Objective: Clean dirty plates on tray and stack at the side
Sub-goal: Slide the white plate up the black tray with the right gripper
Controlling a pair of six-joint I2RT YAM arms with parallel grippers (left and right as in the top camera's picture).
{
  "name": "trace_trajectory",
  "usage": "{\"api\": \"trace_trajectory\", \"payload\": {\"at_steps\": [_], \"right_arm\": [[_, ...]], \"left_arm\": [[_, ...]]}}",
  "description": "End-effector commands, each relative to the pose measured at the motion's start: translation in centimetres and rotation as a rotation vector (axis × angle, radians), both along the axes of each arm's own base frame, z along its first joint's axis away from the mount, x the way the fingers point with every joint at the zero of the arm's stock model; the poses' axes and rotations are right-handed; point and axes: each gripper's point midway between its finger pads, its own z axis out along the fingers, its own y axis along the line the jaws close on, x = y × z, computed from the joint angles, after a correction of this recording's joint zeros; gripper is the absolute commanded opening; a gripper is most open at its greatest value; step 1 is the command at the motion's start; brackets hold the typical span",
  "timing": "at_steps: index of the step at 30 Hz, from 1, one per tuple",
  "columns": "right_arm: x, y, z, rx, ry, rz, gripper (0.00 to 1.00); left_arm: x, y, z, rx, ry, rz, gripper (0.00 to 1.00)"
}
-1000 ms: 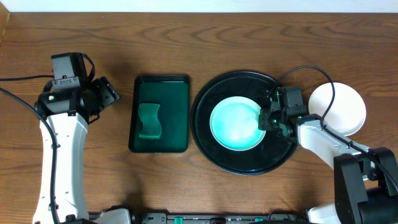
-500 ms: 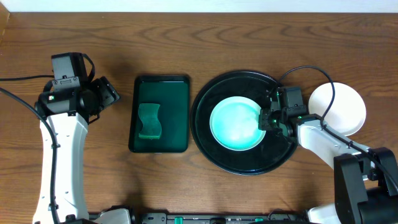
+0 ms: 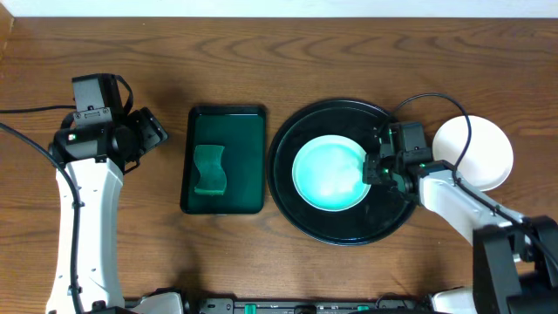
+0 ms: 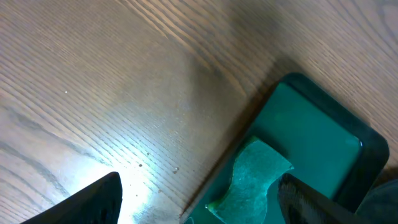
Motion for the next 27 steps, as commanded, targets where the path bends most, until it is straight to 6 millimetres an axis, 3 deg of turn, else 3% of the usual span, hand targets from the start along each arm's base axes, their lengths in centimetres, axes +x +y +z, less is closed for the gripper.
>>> {"api": "trace_trajectory", "payload": {"at_steps": [1,12,27], "right_arm": [[0.6,0.0,3.3,0.041,-0.078,-0.043,0.01],[1.2,-1.7,11.2,0.032,-0.31,-0.12,0.01],[1.5,-1.6,12.6,0.067,-0.339,-0.151,0.01]], "left_arm": [[0.1,0.2,0.5,0.006,-0.009,-0.001,0.8],[0.1,0.2,0.5,0.006,-0.009,-0.001,0.8],[0.1,0.2,0.5,0.006,-0.009,-0.001,0.8]]}}
